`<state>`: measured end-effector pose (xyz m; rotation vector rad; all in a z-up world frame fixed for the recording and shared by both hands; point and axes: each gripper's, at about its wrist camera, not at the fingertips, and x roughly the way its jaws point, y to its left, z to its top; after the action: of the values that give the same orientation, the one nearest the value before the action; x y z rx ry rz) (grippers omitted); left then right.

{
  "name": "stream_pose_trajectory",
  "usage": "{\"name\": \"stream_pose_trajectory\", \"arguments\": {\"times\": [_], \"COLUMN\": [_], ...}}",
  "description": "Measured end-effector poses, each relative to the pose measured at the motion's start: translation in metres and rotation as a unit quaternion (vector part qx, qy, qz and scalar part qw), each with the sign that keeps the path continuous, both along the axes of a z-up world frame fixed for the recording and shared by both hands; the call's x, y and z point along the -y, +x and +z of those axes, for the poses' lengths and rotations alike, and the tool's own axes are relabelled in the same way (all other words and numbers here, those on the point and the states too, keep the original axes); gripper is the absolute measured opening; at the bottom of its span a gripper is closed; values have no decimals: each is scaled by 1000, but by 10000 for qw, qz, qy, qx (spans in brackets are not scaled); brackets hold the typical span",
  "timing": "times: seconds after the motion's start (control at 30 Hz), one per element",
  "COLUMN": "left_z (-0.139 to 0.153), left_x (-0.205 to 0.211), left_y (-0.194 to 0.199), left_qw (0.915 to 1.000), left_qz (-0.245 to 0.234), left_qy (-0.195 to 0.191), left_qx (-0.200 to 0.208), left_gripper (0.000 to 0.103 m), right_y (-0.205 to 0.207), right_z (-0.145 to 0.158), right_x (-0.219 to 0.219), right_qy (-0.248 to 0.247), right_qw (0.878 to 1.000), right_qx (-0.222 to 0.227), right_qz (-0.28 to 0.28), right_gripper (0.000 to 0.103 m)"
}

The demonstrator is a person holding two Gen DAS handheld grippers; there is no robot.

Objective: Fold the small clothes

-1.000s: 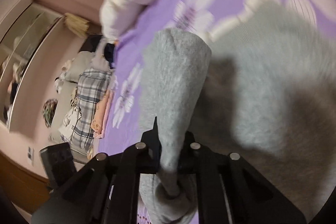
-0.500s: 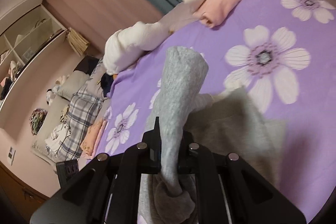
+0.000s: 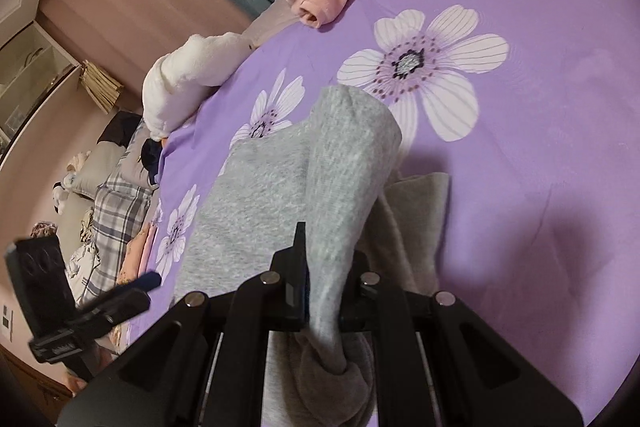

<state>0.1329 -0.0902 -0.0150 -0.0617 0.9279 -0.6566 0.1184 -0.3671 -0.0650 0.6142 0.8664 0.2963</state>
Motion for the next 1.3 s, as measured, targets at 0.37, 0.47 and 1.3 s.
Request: {"name": "stream_pose_trajectory", "arguments": {"times": [0.37, 0.47, 1.3], "left_z": [-48, -55, -25], "left_x": [45, 47, 34], "left_y": [7, 6, 72], "left_qw": [9911, 9898, 9986], "left_qz": [-468, -481, 263], "left_qy": [1248, 1337, 450], "left_qx": [64, 47, -30], "left_gripper": [52, 52, 41], "right_y": [4, 2, -61], "right_z": [-32, -35, 3], "right_x": [0, 3, -91], "right_qy": [-401, -317, -709], "right_qw": [9984, 9984, 9881], "right_qx": [-394, -465, 786], "right_qz": [-14, -78, 1112], "right_gripper": [13, 14, 19]}}
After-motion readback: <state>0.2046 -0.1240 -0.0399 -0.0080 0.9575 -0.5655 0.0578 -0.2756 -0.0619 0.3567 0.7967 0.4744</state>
